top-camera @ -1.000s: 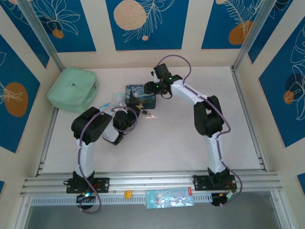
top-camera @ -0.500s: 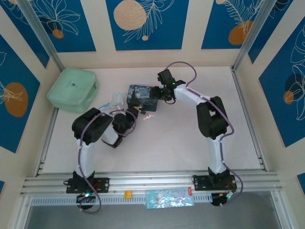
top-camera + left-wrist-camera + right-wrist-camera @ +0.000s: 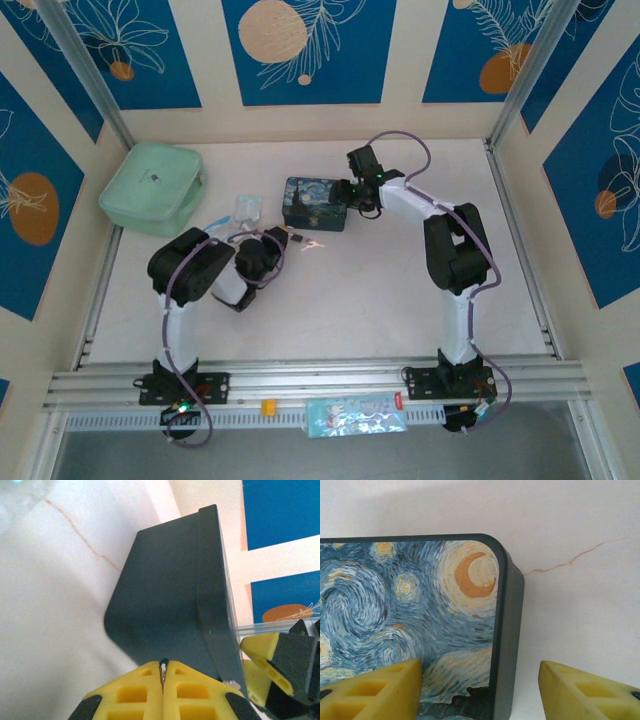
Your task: Unlock a padlock with a key
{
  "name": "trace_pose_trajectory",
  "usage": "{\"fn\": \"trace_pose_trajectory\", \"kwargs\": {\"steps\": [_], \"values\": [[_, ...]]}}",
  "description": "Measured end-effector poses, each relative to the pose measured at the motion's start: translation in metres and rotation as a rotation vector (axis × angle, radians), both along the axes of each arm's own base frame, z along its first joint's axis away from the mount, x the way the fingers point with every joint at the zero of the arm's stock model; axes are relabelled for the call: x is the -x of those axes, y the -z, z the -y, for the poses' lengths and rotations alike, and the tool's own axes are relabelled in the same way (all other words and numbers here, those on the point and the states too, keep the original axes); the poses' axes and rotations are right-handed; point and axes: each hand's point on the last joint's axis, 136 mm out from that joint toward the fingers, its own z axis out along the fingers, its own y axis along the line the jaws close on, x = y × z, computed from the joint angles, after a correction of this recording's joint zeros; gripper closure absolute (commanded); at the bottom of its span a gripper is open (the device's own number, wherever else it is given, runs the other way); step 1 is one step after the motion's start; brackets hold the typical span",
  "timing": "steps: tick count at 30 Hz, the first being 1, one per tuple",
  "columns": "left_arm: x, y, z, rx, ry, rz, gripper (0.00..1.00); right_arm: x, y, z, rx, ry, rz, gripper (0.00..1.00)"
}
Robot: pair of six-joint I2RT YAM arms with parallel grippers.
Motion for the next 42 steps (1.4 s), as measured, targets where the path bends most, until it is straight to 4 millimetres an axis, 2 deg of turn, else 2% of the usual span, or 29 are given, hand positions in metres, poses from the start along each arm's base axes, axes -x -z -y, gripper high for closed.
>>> {"fn": "trace_pose_trajectory", "kwargs": {"steps": [5,8,13,16,19,24,27,32,34,35,38,42], "values": [[0.028,-0.001,-0.005,-0.023,0.059,-0.069,1.00,0.002,-0.003,0.019,0.066,-0.005,0.011,0.00],[0.041,-0.006,-0.001,-0.032,0.112,-0.113,1.00,0.010,-0.012,0.029,0.102,-0.023,0.023,0.01],[0.060,-0.013,0.006,-0.069,0.200,-0.193,1.00,0.025,-0.051,0.038,0.109,-0.039,0.093,0.01],[0.069,-0.010,0.006,-0.127,0.233,-0.249,1.00,0.038,-0.064,0.043,0.106,-0.045,0.118,0.01],[0.073,0.000,0.005,-0.191,0.256,-0.304,0.98,0.054,-0.058,0.049,0.113,-0.049,0.112,0.01],[0.067,0.010,0.014,-0.239,0.297,-0.340,0.94,0.086,-0.032,0.066,0.158,-0.052,0.069,0.01],[0.063,0.011,0.019,-0.263,0.320,-0.333,0.81,0.096,-0.027,0.078,0.190,-0.049,0.073,0.01],[0.066,0.020,0.014,-0.343,0.339,-0.358,0.36,0.098,-0.025,0.105,0.229,-0.007,0.113,0.01],[0.062,0.012,0.015,-0.365,0.346,-0.335,0.18,0.098,-0.019,0.124,0.263,0.026,0.128,0.01],[0.060,0.007,0.014,-0.380,0.347,-0.324,0.12,0.098,-0.016,0.133,0.276,0.040,0.133,0.01],[0.058,-0.007,-0.001,-0.461,0.333,-0.302,0.00,0.104,-0.003,0.159,0.305,0.079,0.140,0.01],[0.053,-0.038,-0.048,-0.624,0.254,-0.262,0.00,0.107,0.011,0.190,0.319,0.130,0.162,0.01]]}}
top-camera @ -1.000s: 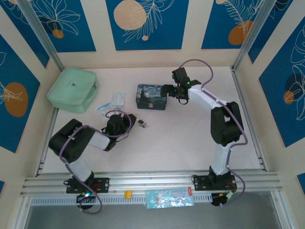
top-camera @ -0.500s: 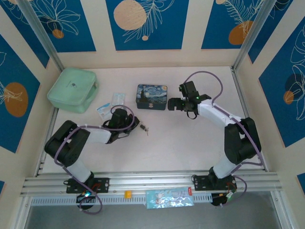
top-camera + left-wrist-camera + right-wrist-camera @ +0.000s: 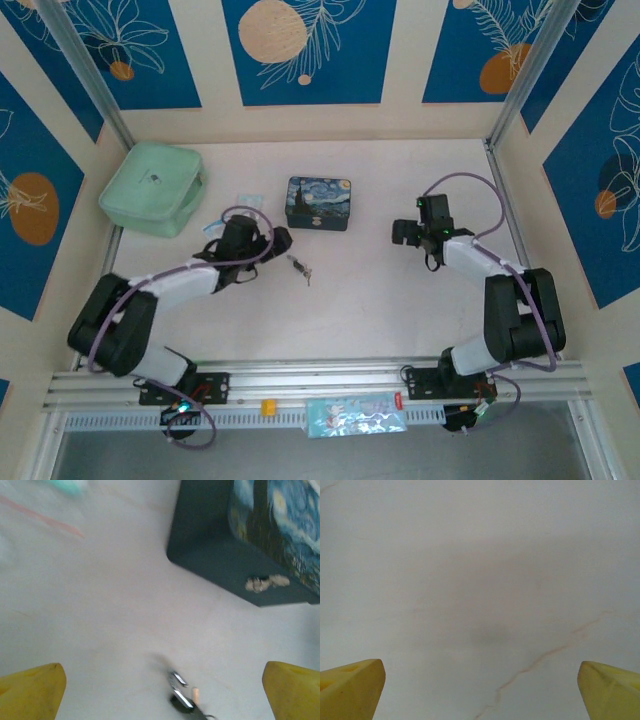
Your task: Unlock a padlock with a key
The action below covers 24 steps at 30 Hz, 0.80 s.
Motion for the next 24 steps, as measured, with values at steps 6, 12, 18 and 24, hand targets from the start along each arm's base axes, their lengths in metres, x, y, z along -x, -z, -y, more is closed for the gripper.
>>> {"fn": "trace_pose_trajectory", "kwargs": {"steps": [6,12,18,24], "values": [[-0.017,-0.063,-0.079,-0.333,-0.063,0.187,0.01,-0.010,0.003,0.006,-0.016,-0.041,0.130,0.01],[-0.013,-0.048,-0.148,-0.621,-0.128,0.171,0.01,-0.024,-0.008,0.003,-0.029,-0.086,0.291,0.01],[-0.002,0.008,-0.180,-0.788,-0.125,0.117,0.01,-0.018,-0.003,0.016,-0.076,-0.083,0.392,0.01],[-0.013,0.017,-0.178,-0.806,-0.104,0.246,0.01,-0.017,-0.002,0.010,-0.087,-0.107,0.422,0.01]]}}
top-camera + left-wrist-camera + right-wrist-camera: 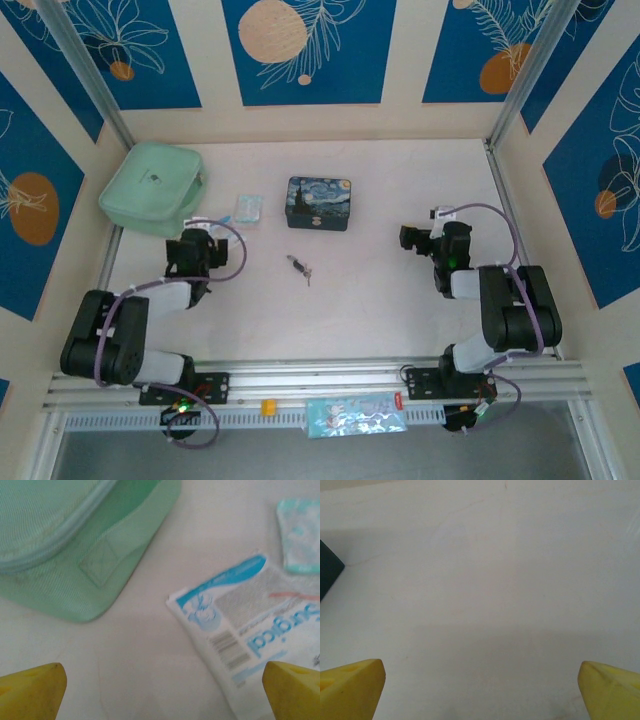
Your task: Unlock a padlock with a key
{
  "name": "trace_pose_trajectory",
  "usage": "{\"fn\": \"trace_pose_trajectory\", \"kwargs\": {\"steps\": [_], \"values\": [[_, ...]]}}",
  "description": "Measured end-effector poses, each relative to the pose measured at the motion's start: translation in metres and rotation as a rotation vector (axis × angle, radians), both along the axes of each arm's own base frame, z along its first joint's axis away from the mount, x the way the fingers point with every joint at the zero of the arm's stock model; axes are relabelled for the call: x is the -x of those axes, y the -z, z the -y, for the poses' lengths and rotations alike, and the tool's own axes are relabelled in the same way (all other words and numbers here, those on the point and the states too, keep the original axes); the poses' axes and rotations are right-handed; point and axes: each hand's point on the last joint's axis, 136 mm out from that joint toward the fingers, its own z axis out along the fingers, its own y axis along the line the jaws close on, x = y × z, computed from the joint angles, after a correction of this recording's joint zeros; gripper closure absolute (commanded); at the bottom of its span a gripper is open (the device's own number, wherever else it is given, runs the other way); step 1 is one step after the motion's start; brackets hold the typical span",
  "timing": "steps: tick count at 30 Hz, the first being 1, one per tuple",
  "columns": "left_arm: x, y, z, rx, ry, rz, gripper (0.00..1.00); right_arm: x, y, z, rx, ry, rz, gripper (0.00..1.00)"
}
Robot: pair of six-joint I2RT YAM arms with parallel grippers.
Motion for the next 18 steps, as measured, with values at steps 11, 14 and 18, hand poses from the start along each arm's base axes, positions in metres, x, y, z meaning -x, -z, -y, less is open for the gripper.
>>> {"fn": "trace_pose_trajectory", "kwargs": {"steps": [11,14,18], "values": [[-0.008,0.009,0.014,0.075,0.130,0.167,0.01,-0.004,-0.010,-0.002,0.000,-0.005,0.043,0.01],[-0.012,-0.004,0.015,0.078,0.137,0.222,0.01,-0.005,-0.010,-0.002,0.000,-0.005,0.045,0.01],[-0.014,-0.010,0.014,0.077,0.132,0.247,0.00,-0.005,-0.010,-0.002,0.000,-0.005,0.045,0.01]]}}
